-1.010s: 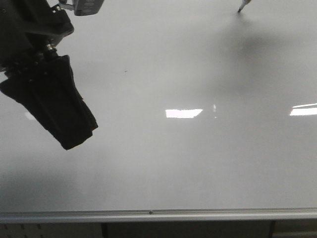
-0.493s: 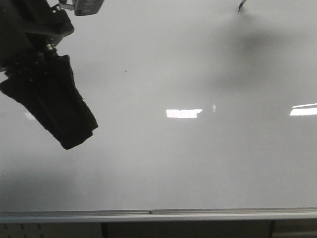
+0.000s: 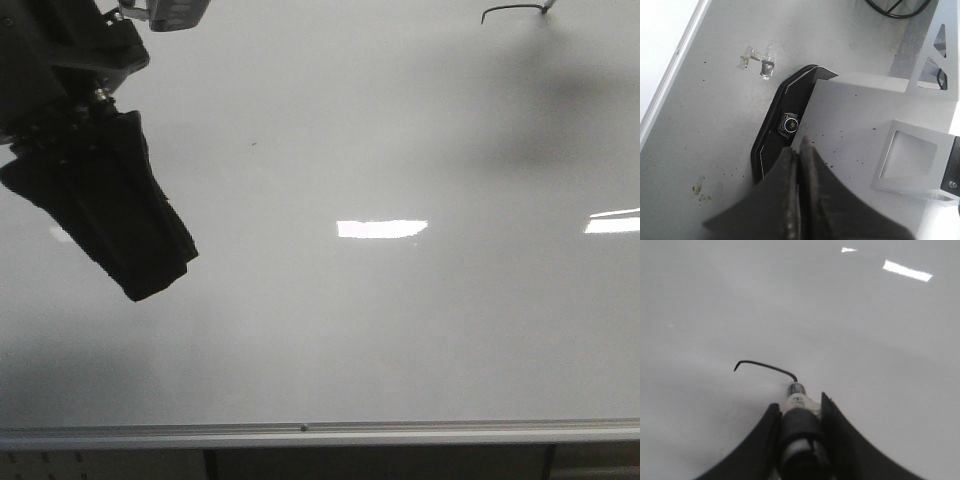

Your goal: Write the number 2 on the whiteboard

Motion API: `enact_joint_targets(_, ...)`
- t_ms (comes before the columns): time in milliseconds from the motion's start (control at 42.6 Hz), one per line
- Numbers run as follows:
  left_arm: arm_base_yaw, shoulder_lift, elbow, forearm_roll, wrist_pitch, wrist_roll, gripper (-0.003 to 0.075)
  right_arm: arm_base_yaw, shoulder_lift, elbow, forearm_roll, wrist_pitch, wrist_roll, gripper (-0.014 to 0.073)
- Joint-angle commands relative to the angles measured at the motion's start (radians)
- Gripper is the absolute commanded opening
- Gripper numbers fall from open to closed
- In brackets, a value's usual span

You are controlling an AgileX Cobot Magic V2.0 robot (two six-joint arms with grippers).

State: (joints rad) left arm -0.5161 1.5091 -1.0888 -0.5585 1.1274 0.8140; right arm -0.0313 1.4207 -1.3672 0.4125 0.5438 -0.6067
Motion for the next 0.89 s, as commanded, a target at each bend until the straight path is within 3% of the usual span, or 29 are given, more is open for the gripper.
enact_joint_targets(0,-0.008,-0.036,-0.033,-0.047,-0.004,-0.003,-0.002,-0.009,-0.026,-0.028,0.007,-0.024,-0.003,-0.0108)
enact_joint_targets(329,-0.008,-0.036,-0.033,-0.047,-0.004,-0.003,-0.002,0.004,-0.022,-0.028,0.035,0.012,-0.003,-0.0108)
enact_joint_targets(869,-0.008,-0.036,-0.033,-0.047,-0.006,-0.003,-0.002,0.111,0.051,-0.028,0.055,0.008,-0.003,-0.0108)
